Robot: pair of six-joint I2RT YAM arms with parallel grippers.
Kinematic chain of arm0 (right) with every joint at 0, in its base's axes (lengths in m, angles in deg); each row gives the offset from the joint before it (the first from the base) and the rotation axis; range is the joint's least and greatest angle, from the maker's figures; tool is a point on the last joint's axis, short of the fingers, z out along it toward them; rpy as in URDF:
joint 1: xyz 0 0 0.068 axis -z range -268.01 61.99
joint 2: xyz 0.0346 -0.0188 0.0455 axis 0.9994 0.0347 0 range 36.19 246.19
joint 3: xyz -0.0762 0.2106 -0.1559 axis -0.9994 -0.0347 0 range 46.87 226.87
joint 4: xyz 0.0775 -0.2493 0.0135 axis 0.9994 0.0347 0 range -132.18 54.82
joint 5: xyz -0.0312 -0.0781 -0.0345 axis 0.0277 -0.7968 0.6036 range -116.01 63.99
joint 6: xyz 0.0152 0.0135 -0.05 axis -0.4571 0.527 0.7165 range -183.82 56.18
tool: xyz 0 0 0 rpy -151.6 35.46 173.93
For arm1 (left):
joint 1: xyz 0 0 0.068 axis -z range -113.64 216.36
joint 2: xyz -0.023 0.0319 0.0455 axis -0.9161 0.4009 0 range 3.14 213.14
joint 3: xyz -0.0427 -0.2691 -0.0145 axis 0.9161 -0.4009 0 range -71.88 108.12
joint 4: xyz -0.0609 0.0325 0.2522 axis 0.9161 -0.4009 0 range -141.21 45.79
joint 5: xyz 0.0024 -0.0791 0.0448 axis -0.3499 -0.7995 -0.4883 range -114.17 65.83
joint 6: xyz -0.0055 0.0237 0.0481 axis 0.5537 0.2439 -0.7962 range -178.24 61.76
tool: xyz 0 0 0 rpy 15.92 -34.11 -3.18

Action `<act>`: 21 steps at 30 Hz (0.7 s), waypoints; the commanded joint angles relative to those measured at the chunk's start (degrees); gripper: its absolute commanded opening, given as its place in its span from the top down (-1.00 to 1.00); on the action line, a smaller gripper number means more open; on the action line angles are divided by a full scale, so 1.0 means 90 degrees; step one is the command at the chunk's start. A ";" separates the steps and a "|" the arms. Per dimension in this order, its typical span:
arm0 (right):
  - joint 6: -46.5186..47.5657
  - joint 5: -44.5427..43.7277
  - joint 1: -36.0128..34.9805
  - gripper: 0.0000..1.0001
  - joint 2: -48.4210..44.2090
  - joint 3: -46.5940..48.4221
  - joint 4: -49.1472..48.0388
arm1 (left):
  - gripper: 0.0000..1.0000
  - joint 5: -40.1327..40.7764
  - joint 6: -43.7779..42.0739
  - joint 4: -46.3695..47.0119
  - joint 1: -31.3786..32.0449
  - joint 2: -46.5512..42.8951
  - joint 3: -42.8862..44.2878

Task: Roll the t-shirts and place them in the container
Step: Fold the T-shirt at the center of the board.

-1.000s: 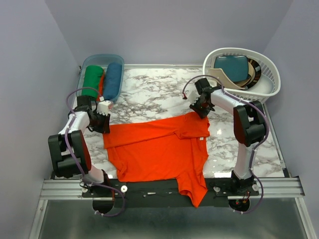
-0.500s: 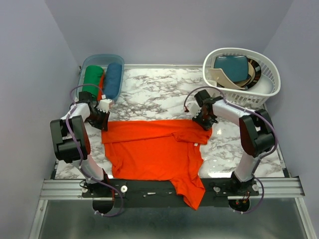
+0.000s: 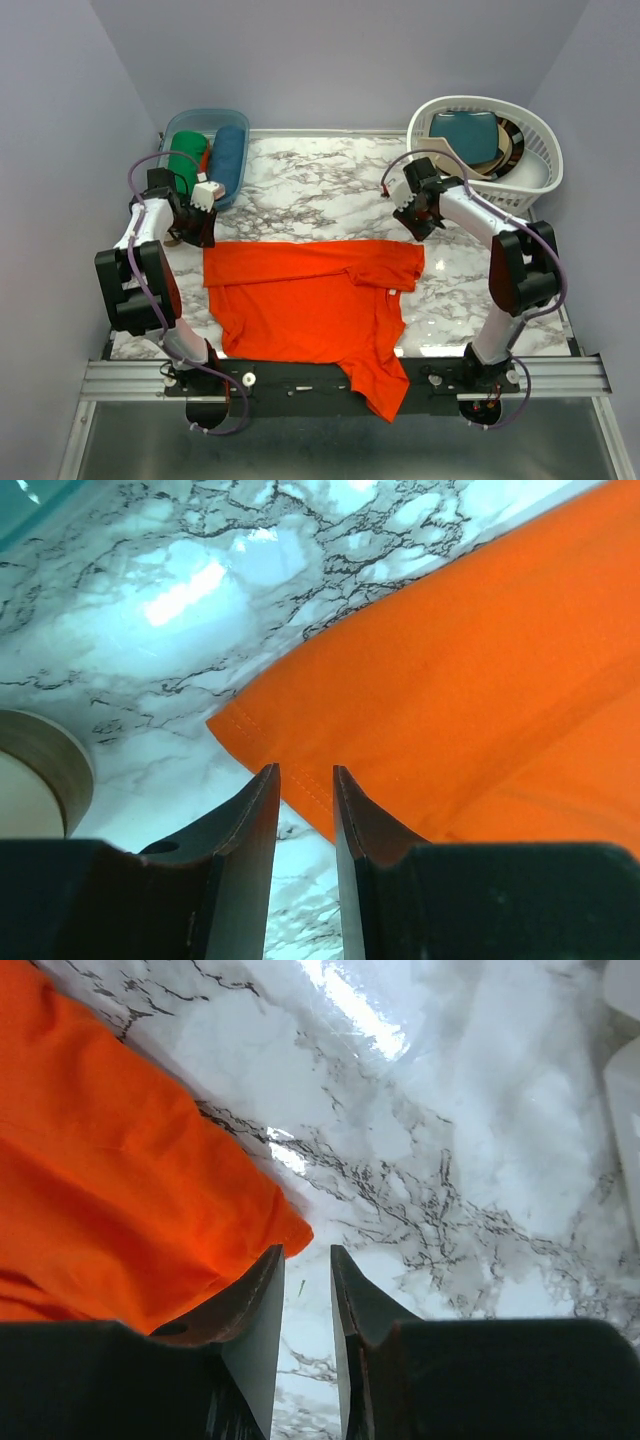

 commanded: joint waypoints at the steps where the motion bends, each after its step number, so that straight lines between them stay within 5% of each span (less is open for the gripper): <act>1: -0.0014 -0.0062 0.0100 0.33 0.0458 0.0108 -0.0098 | 0.27 -0.0178 0.0025 -0.0225 0.0000 -0.0338 0.0128; 21: 0.0377 0.0886 0.0412 0.21 0.1279 0.0254 0.0370 | 0.26 0.0154 0.0123 -0.0136 0.0118 -0.0680 -0.0341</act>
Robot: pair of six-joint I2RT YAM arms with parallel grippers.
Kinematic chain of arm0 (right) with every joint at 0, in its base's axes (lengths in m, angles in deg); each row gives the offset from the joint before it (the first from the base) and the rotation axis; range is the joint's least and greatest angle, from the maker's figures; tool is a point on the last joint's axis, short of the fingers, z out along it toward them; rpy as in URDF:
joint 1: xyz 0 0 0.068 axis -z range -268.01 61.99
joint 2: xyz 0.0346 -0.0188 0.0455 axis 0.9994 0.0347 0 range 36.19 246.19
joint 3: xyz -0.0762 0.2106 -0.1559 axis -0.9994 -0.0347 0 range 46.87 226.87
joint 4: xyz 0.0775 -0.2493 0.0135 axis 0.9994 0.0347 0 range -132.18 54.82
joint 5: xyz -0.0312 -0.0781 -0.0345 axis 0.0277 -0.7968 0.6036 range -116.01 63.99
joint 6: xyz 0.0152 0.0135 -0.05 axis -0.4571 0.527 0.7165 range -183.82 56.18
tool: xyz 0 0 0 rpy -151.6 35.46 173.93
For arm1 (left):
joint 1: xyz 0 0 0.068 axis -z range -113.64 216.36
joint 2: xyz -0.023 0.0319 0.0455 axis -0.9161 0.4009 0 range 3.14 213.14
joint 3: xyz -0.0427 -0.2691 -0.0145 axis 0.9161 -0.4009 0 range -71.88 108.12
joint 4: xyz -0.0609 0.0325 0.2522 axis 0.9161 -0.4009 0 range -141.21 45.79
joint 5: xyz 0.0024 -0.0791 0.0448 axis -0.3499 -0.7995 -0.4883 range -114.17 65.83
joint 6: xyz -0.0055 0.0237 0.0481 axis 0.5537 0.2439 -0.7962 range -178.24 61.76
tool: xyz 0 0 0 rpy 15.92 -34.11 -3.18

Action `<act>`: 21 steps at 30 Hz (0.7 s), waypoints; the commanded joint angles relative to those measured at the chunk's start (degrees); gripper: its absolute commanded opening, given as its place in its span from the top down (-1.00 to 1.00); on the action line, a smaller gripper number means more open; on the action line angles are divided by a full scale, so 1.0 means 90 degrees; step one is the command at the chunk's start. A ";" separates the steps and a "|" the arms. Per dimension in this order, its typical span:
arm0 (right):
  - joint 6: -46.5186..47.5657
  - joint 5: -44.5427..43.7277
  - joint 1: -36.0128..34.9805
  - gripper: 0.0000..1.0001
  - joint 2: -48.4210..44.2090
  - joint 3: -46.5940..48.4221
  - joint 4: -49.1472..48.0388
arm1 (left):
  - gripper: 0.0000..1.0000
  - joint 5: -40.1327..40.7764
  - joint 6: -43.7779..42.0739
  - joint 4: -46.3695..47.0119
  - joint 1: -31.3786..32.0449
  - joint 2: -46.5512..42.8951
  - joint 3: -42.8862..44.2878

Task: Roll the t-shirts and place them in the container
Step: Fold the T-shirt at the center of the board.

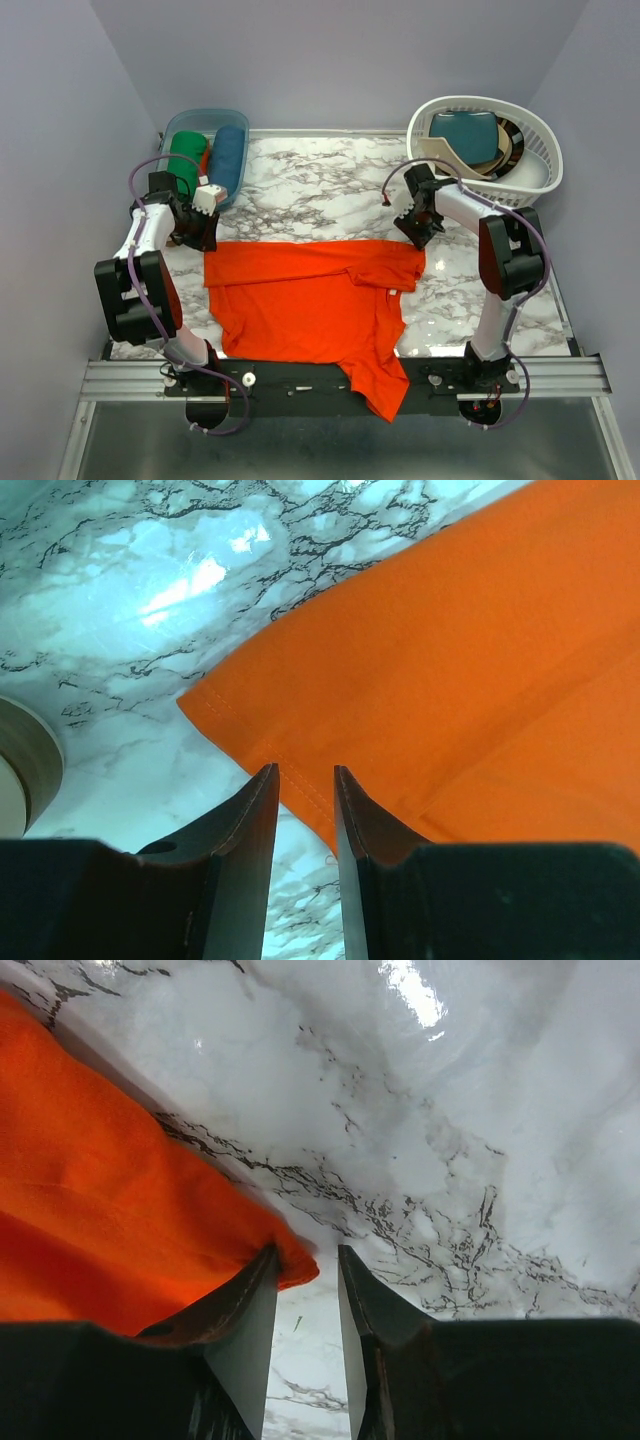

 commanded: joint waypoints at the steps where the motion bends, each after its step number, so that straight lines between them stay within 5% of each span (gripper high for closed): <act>1: 0.0122 0.0687 0.0080 0.27 0.0402 0.0233 0.0487 | 0.26 0.0159 -0.0030 -0.0052 0.0018 -0.0236 -0.0071; 6: 0.0113 0.0678 0.0099 0.99 0.0569 0.0429 0.0723 | 0.25 0.0208 -0.0030 -0.0061 0.0008 -0.0246 -0.0042; 10: 0.0054 0.0522 0.0099 0.99 0.0130 0.0244 0.0227 | 0.26 0.0344 0.0105 0.0065 -0.0177 -0.0304 -0.0042; 14: -0.0121 0.0072 0.0089 0.99 -0.0553 -0.0039 -0.0341 | -0.05 0.0277 0.0554 0.0319 -0.0625 -0.0343 -0.0013; 21: -0.0131 -0.0309 0.0099 0.99 -0.0848 -0.0363 -0.0577 | -0.20 -0.0280 0.1336 0.0874 -0.0832 -0.0149 -0.0266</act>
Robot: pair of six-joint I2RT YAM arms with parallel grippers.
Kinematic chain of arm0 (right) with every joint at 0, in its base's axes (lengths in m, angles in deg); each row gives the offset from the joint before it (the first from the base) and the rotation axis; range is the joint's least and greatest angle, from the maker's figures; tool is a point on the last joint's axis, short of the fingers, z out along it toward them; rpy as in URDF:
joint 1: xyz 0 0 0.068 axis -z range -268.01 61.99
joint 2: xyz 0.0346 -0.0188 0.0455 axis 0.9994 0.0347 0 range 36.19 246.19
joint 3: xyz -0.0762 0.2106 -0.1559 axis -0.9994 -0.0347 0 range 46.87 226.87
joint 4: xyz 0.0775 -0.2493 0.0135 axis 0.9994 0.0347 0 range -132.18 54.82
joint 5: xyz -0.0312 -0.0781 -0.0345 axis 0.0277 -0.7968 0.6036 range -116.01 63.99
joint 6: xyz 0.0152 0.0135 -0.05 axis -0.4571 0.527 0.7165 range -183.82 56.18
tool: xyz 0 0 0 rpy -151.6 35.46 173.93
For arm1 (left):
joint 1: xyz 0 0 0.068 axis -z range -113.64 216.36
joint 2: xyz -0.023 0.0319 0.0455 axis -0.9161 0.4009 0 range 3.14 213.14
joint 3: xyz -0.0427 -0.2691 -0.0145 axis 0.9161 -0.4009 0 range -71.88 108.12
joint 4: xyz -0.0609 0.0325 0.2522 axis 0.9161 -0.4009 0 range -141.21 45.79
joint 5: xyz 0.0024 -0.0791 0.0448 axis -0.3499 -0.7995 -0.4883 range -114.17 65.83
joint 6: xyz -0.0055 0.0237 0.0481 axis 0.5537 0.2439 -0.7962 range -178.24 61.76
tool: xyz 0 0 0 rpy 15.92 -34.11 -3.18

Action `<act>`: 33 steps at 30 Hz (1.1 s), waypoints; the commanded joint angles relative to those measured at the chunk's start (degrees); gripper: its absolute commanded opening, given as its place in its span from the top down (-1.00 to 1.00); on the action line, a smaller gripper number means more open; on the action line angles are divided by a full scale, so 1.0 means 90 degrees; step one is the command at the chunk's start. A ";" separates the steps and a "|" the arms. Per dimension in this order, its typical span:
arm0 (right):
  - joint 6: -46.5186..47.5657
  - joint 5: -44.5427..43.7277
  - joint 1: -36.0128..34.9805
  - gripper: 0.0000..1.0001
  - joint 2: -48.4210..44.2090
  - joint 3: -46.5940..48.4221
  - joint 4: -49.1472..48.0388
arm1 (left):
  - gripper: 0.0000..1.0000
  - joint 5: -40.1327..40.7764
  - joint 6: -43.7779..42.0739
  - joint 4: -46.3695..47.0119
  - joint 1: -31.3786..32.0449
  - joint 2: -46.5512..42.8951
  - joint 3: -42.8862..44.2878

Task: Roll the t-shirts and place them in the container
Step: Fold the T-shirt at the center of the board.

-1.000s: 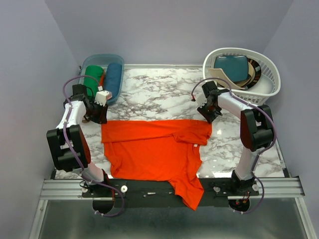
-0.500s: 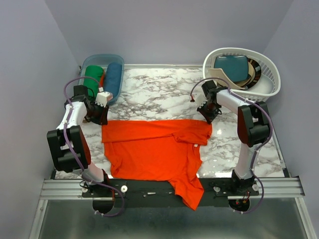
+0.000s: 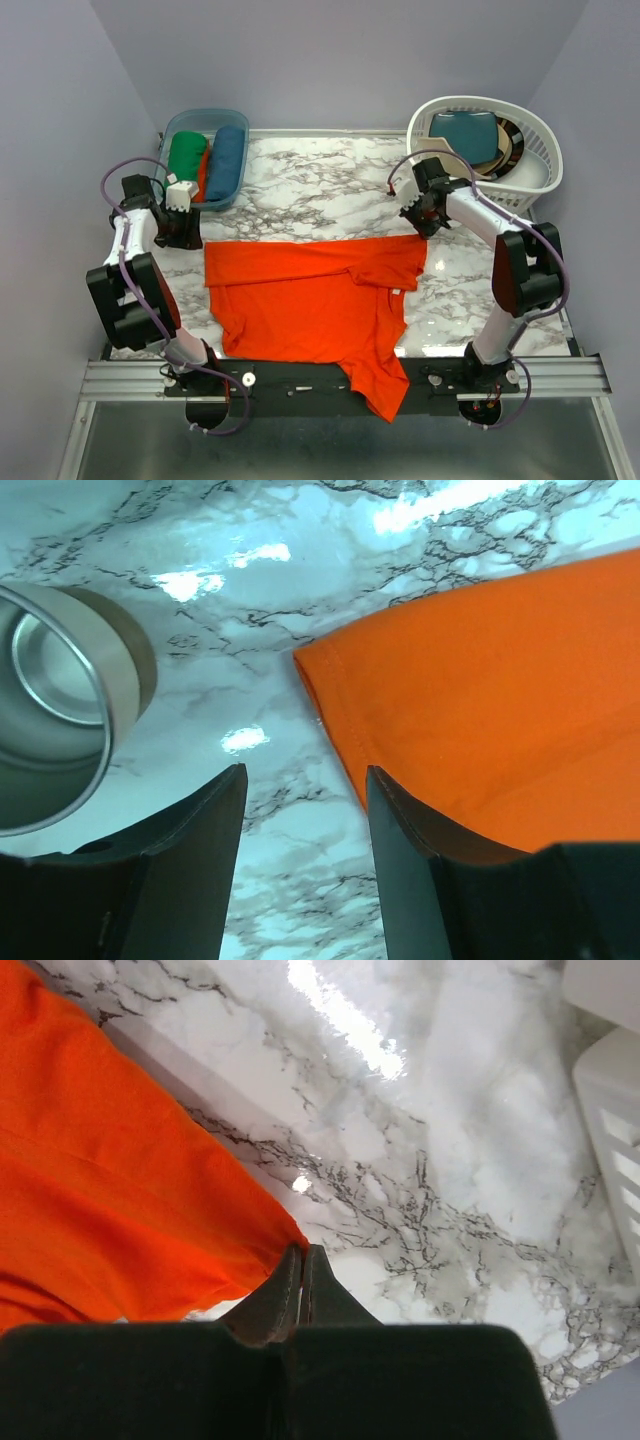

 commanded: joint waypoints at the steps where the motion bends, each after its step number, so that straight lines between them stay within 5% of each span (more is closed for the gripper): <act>1: -0.0090 -0.0336 0.0022 0.99 0.0044 -0.0049 -0.0157 | -0.20 -0.0501 0.0671 0.0577 0.0004 -0.0002 -0.0266; 11: -0.0032 -0.0335 0.0021 0.99 0.0142 0.0156 0.0147 | -0.20 -0.0238 0.0662 0.1300 0.0092 0.0583 -0.0247; 33: 0.0212 -0.0570 0.0031 0.99 0.0220 0.0039 0.0040 | -0.03 -0.0765 0.0261 0.1115 0.0491 0.1668 -0.0013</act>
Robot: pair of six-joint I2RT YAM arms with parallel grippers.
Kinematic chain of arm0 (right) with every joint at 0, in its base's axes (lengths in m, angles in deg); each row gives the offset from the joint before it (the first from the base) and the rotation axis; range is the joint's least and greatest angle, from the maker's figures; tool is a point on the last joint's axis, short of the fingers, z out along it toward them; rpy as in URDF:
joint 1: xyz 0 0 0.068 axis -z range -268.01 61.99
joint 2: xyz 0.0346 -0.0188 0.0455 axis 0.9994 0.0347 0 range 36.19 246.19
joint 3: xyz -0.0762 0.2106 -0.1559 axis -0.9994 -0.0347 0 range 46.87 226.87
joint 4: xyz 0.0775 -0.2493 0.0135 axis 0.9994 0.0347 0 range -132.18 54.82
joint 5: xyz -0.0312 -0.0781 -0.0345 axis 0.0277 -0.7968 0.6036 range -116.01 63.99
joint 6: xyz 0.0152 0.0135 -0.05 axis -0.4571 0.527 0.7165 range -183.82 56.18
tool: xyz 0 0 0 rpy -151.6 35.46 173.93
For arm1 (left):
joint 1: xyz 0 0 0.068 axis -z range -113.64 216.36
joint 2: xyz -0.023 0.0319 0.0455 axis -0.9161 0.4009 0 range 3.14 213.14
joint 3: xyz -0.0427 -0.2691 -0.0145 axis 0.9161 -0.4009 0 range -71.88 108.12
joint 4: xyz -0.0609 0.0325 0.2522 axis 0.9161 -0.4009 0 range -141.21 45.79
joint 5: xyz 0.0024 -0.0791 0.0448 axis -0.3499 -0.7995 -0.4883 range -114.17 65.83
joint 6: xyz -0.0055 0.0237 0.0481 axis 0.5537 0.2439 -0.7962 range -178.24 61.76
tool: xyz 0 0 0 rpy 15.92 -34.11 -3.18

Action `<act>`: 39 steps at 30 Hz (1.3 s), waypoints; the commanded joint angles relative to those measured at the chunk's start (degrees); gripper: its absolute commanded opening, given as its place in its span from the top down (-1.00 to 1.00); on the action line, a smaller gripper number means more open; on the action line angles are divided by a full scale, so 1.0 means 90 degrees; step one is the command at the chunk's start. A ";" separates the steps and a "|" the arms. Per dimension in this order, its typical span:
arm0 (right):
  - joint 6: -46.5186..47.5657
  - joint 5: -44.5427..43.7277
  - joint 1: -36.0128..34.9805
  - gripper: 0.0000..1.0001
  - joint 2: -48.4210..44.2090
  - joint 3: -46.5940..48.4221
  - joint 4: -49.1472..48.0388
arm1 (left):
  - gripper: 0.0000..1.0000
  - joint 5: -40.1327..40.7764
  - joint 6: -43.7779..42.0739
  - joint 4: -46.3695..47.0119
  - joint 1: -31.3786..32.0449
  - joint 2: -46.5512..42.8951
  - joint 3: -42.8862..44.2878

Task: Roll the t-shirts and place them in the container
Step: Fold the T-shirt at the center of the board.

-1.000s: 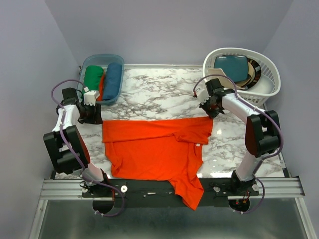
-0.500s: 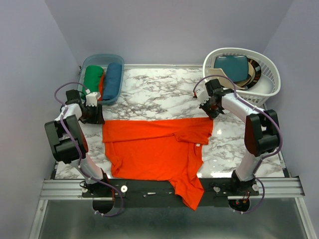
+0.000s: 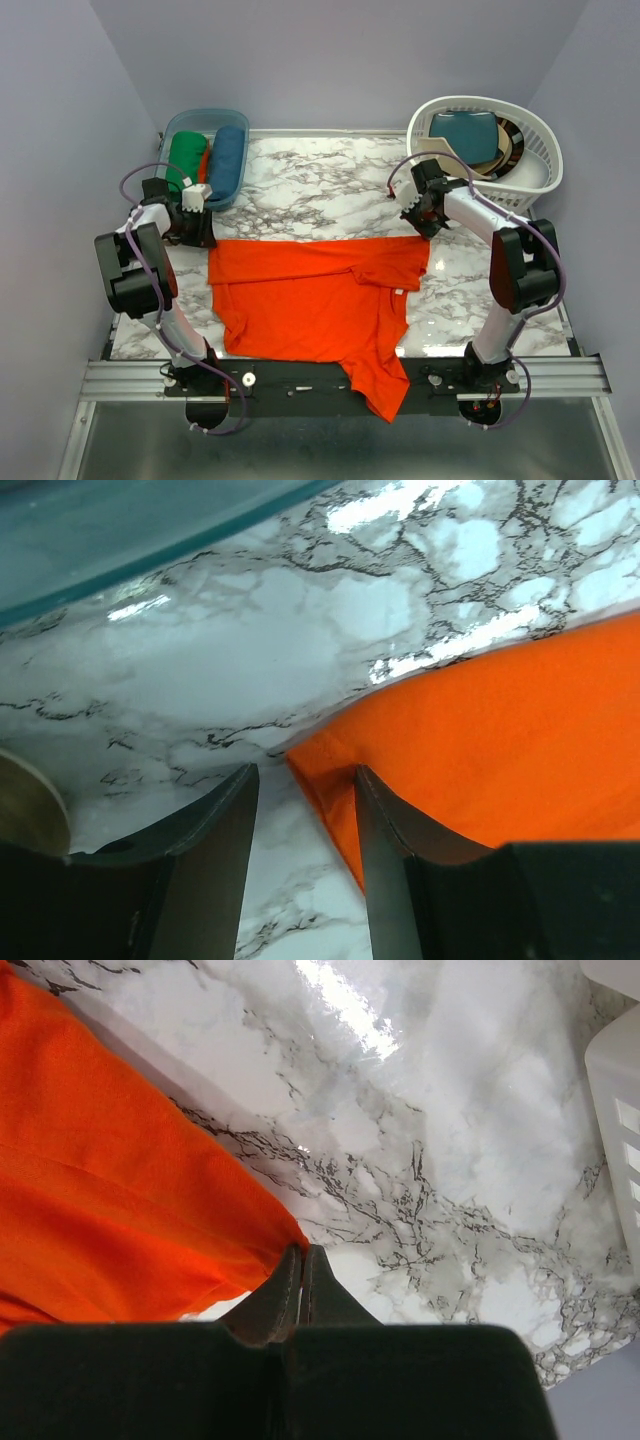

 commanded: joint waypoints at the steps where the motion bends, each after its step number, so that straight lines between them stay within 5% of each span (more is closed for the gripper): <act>1: 0.0137 -0.0247 0.0009 0.99 0.0140 0.0032 0.0040 | -0.04 -0.0294 -0.0132 -0.0170 0.0225 0.0259 0.0041; 8: 0.0186 -0.0286 0.0009 0.99 0.0091 -0.0017 0.0011 | 0.06 -0.0138 -0.0064 -0.0170 0.0362 0.0376 0.0119; 11: 0.0205 -0.0305 0.0009 0.99 0.0052 -0.0075 -0.0028 | 0.31 -0.0012 0.0053 -0.0063 0.0372 0.0338 0.0071; 16: 0.0196 -0.0393 0.0019 0.99 -0.0045 -0.0232 -0.0185 | 1.00 0.0057 -0.0063 -0.0023 0.0372 0.0055 -0.0008; 39: -0.0028 -0.0354 0.0136 0.99 -0.5543 0.0226 0.0478 | 1.00 0.0037 -0.0298 -0.1556 0.0372 -0.6418 0.1212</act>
